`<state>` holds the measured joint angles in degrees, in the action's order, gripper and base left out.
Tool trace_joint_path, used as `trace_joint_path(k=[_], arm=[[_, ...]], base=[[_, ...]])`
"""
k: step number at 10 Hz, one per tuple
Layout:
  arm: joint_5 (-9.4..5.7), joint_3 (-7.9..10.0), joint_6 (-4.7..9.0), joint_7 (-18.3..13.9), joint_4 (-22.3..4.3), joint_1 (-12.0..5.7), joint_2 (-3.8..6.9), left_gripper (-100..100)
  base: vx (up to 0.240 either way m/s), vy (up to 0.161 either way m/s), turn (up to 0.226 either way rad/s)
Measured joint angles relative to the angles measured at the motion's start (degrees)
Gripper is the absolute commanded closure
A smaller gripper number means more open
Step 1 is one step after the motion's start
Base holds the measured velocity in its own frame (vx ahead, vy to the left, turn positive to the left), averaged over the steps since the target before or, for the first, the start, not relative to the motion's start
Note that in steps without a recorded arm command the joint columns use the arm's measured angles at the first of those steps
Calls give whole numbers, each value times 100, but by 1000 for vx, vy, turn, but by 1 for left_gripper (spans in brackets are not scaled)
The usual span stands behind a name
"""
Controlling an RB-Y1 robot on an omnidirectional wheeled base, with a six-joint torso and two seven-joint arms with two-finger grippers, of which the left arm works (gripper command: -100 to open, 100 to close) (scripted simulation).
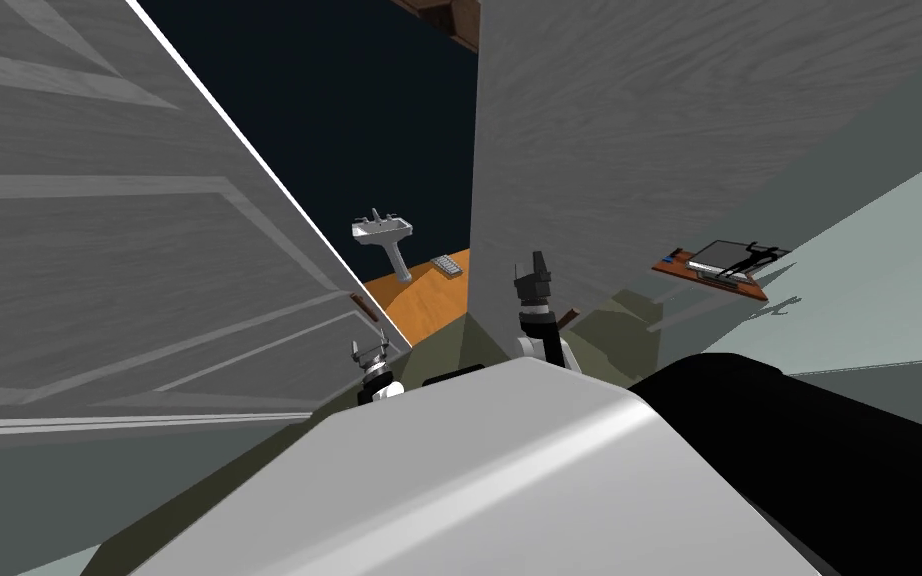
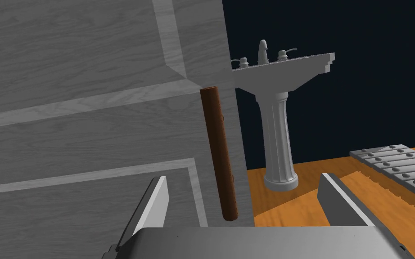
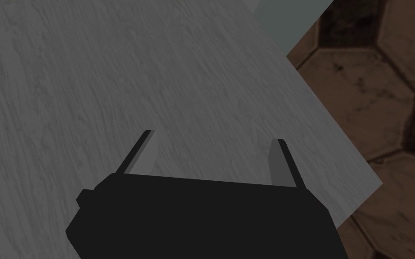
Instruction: Pull the door open
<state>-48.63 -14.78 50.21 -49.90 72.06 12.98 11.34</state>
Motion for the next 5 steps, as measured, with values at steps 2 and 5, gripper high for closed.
trace_joint_path(k=[2, 5], arm=[[-200, -46, 10, -97, -154, -54, 17, -100], [-439, -150, 142, -341, -576, -179, 67, -100]], base=[[87, 63, -74], [87, 60, -74]])
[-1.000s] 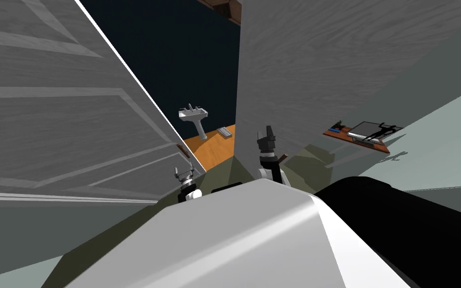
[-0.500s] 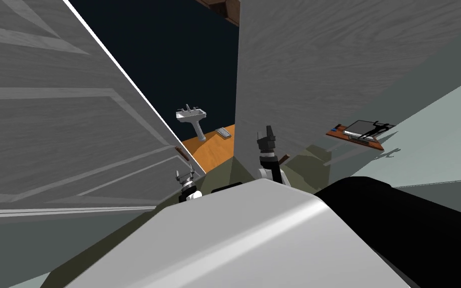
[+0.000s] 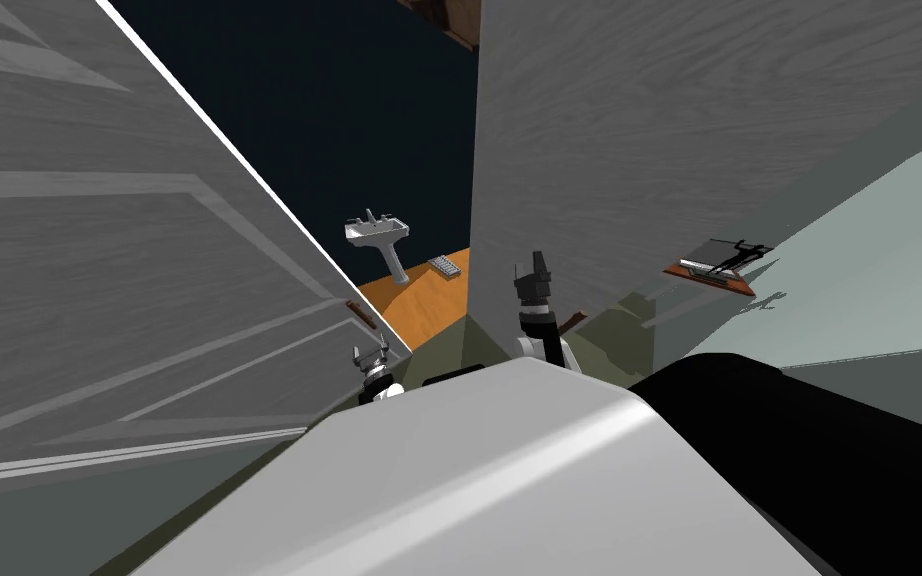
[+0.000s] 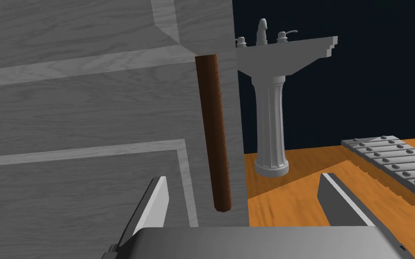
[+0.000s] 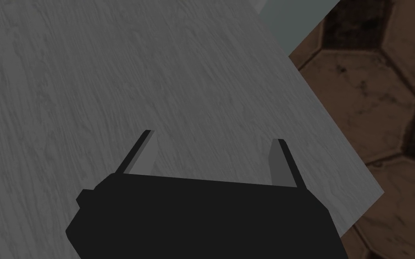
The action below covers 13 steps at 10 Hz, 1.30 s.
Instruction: Pull the door open
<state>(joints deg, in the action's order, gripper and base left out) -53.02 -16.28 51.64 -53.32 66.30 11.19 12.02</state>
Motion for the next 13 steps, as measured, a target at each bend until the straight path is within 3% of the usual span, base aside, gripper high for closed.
trace_joint_path(k=[5, 7, 13], arm=[[-487, -190, 196, -439, -678, -170, 90, -100], [-592, -224, 231, -520, -765, -176, 116, -100], [-590, -122, 246, -1281, -1162, -160, 657, -100]], base=[[100, 82, -80], [89, 6, -36], [136, -25, -34]])
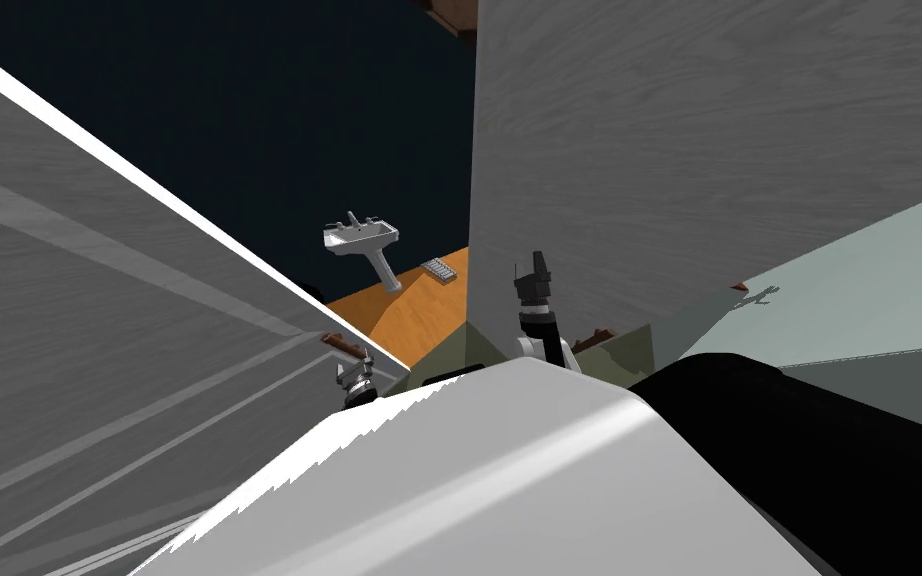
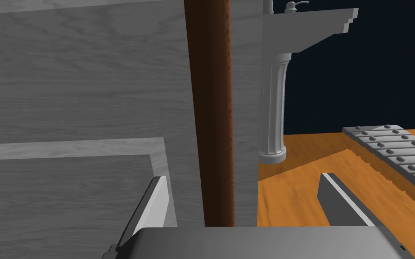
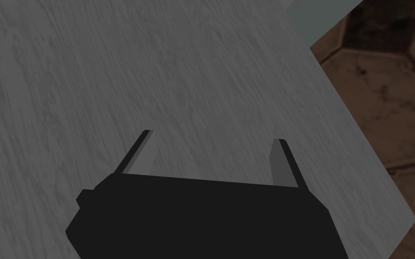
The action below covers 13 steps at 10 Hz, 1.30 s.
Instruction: Pull the door open
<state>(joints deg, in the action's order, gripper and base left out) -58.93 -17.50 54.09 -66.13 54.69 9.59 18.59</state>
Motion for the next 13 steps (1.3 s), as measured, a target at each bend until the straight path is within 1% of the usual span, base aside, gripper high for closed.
trace_joint_path(k=[1, 2, 4, 5, 6, 7, 8, 13], arm=[[-5, 20, -12, -84, -26, 11, 67, -100], [-4, 34, -12, -206, -113, -6, 155, -100], [-13, 69, -30, -370, -121, 57, 296, -100], [0, 67, -5, -481, -237, 27, 342, -100], [-5, 87, -6, -580, -259, 52, 423, -100], [-1, 95, 1, -690, -341, 38, 490, -100], [0, 95, 5, -718, -353, 34, 497, 100], [-2, 93, -10, -690, -345, 38, 491, 100]], base=[[96, 11, -32], [81, 10, -30], [93, 12, -20], [133, -4, -31], [149, 4, -20], [63, 5, -3], [-8, -1, 2], [-12, 1, -2]])
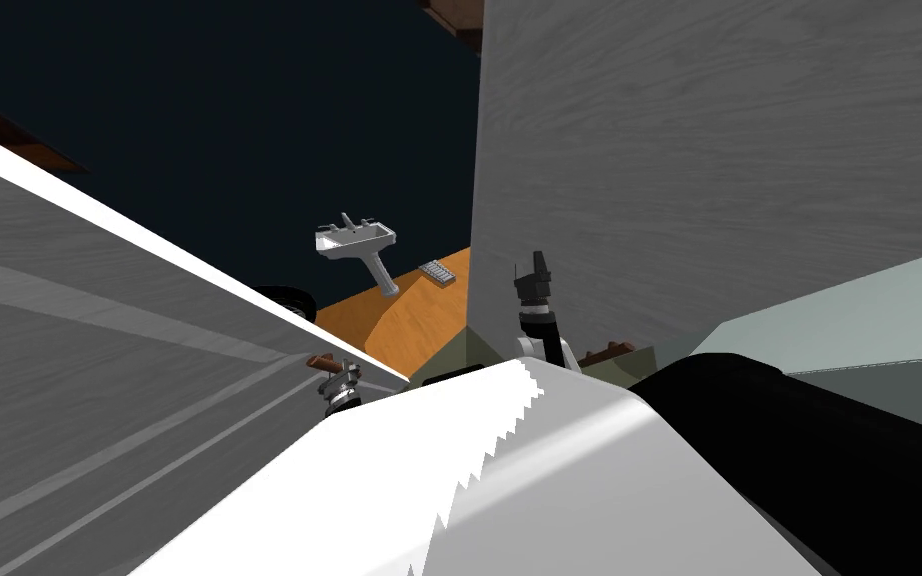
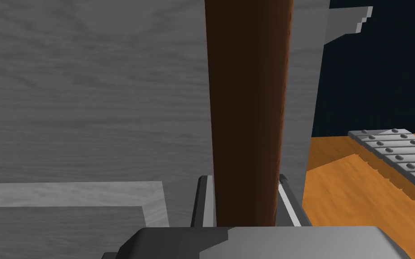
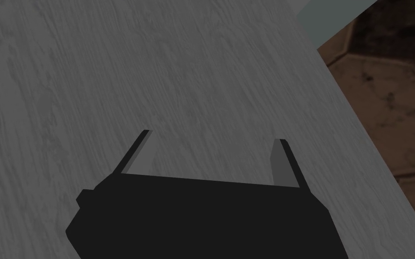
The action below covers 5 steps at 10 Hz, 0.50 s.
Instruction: Pull the door open
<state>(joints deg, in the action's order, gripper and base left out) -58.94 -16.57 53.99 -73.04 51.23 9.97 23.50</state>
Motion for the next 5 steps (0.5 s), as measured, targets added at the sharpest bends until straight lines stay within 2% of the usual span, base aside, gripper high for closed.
trace_joint_path(k=[2, 5], arm=[[26, -45, 17, -34, 15, 2, 39, 100], [97, -199, 3, -78, 160, 53, 96, 100]], base=[[-128, 14, -54], [-191, 1, -54]])
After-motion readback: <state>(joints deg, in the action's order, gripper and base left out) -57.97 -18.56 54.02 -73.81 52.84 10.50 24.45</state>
